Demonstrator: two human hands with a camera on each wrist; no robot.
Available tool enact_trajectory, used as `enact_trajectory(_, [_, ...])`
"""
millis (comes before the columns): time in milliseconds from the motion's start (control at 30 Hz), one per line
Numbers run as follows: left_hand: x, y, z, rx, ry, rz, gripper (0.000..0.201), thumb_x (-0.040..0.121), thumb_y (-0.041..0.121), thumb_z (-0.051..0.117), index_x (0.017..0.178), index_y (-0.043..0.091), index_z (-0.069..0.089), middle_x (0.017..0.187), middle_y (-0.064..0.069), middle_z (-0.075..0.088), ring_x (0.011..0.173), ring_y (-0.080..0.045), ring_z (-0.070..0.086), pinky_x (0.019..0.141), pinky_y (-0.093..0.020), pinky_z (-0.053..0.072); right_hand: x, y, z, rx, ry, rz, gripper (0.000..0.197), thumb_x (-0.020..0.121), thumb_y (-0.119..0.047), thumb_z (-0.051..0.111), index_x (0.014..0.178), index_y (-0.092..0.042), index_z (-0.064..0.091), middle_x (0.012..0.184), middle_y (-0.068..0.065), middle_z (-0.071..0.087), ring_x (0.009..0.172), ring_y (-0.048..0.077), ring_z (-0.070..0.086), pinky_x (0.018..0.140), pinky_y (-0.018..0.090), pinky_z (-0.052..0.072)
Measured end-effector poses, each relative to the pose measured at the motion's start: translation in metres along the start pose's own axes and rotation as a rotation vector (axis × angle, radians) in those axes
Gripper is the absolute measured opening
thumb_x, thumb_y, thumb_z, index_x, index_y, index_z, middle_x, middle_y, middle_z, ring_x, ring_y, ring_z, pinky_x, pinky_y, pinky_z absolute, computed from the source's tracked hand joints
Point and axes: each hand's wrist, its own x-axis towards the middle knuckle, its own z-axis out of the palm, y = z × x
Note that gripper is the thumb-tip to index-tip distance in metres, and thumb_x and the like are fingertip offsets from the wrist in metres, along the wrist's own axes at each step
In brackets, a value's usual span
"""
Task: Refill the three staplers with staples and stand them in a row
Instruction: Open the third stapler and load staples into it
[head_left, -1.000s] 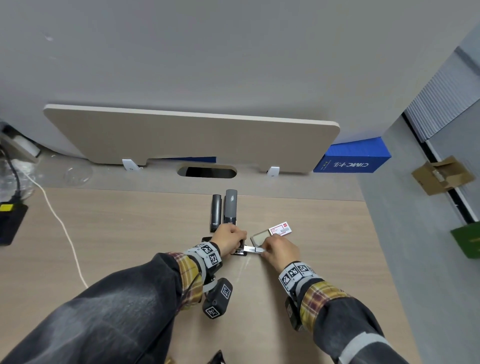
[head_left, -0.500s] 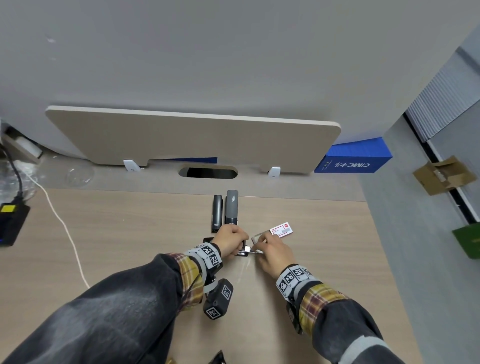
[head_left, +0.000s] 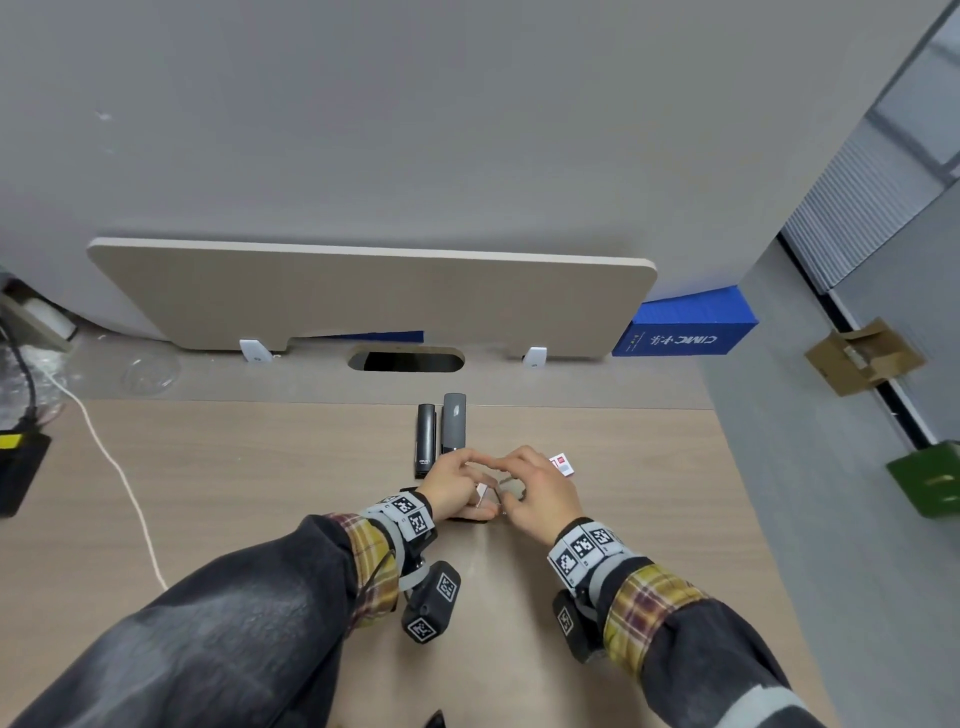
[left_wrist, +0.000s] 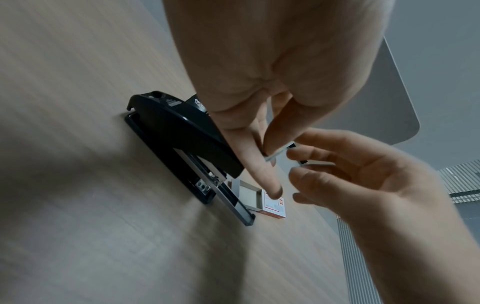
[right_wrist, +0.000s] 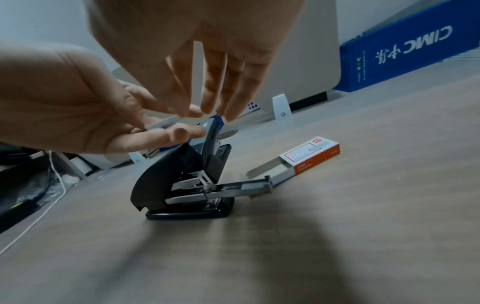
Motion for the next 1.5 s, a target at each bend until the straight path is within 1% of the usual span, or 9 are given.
enact_trajectory(200, [-0.006,0.004,-0.001,0.011,-0.050,0.022,0.057,0.080,-0.024,0.040,0.123,0.011,0.050,0.115,-0.018,0.059,0.077,-0.036,0.069,0.066,-0.040,0.062,-0.002,-0.003,0.003,-0.014,-0.074,-0.051,0.022,0.085,-0.023,0.063,0.106,-0.029,0.068,0.107,-0.005,0.062,0.105,0.016,0.054,0.085,0.035,0.046])
enact_trajectory(367, [-0.010,0.002,-0.001,0.020,0.007,0.034,0.027,0.092,-0.008,0.038,0.109,0.004,0.055,0.108,-0.023,0.067,0.065,-0.033,0.071,0.059,-0.034,0.062,-0.002,0.002,0.001,-0.075,-0.112,-0.035,0.013,0.089,-0.030,0.058,0.094,-0.021,0.066,0.098,-0.003,0.063,0.097,0.018,0.056,0.079,0.035,0.046])
enact_trajectory(467, [-0.008,0.001,-0.002,0.063,0.028,0.057,0.006,0.094,0.010,0.055,0.096,0.004,0.058,0.093,-0.024,0.069,0.059,-0.028,0.071,0.056,-0.031,0.061,-0.004,0.007,-0.001,-0.064,-0.119,0.017,0.013,0.092,-0.031,0.054,0.093,-0.021,0.062,0.096,-0.005,0.062,0.092,0.017,0.056,0.074,0.034,0.045])
enact_trajectory(600, [-0.006,-0.003,-0.001,0.209,-0.008,0.087,0.003,0.089,0.004,0.064,0.088,0.001,0.063,0.073,-0.014,0.067,0.058,-0.019,0.069,0.056,-0.025,0.060,-0.006,0.006,-0.002,-0.084,-0.152,0.020,0.014,0.092,-0.030,0.052,0.093,-0.019,0.060,0.101,-0.004,0.063,0.094,0.017,0.057,0.072,0.030,0.041])
enact_trajectory(800, [-0.001,-0.007,0.002,0.169,0.038,0.072,0.006,0.089,0.006,0.065,0.087,0.001,0.063,0.075,-0.014,0.067,0.058,-0.017,0.069,0.059,-0.026,0.061,-0.009,0.007,-0.006,-0.202,-0.020,-0.082,0.023,0.089,-0.043,0.057,0.102,-0.025,0.062,0.102,-0.010,0.062,0.090,0.012,0.060,0.066,0.026,0.038])
enact_trajectory(1000, [0.004,-0.006,-0.001,0.221,0.178,0.128,0.011,0.090,0.014,0.063,0.082,0.006,0.061,0.069,-0.010,0.064,0.041,-0.018,0.059,0.044,-0.026,0.054,-0.005,0.018,-0.006,-0.268,0.029,0.010,0.018,0.090,-0.035,0.054,0.100,-0.026,0.066,0.101,-0.008,0.062,0.099,0.014,0.058,0.070,0.029,0.043])
enact_trajectory(1100, [0.007,-0.012,-0.015,0.329,0.282,0.167,0.010,0.089,0.009,0.058,0.080,0.013,0.061,0.071,-0.009,0.064,0.045,-0.018,0.057,0.051,-0.031,0.054,-0.003,0.028,-0.003,-0.363,-0.055,0.075,0.020,0.091,-0.033,0.051,0.099,-0.024,0.067,0.105,-0.004,0.060,0.101,0.019,0.058,0.073,0.030,0.046])
enact_trajectory(1267, [0.008,-0.025,-0.032,0.678,0.245,0.184,0.024,0.082,0.009,0.064,0.102,0.021,0.069,0.104,0.008,0.059,0.097,-0.014,0.059,0.093,-0.032,0.050,0.003,0.032,0.019,-0.417,-0.149,0.068,0.023,0.092,-0.036,0.051,0.098,-0.023,0.068,0.109,0.001,0.058,0.106,0.023,0.056,0.076,0.032,0.047])
enact_trajectory(1500, [0.015,-0.030,-0.037,0.660,0.230,0.172,0.019,0.077,0.009,0.068,0.083,0.027,0.067,0.103,0.001,0.066,0.086,-0.018,0.062,0.085,-0.037,0.056,0.013,0.030,0.035,-0.428,-0.190,0.035,0.023,0.091,-0.032,0.052,0.102,-0.021,0.069,0.110,0.003,0.059,0.108,0.024,0.055,0.079,0.034,0.048])
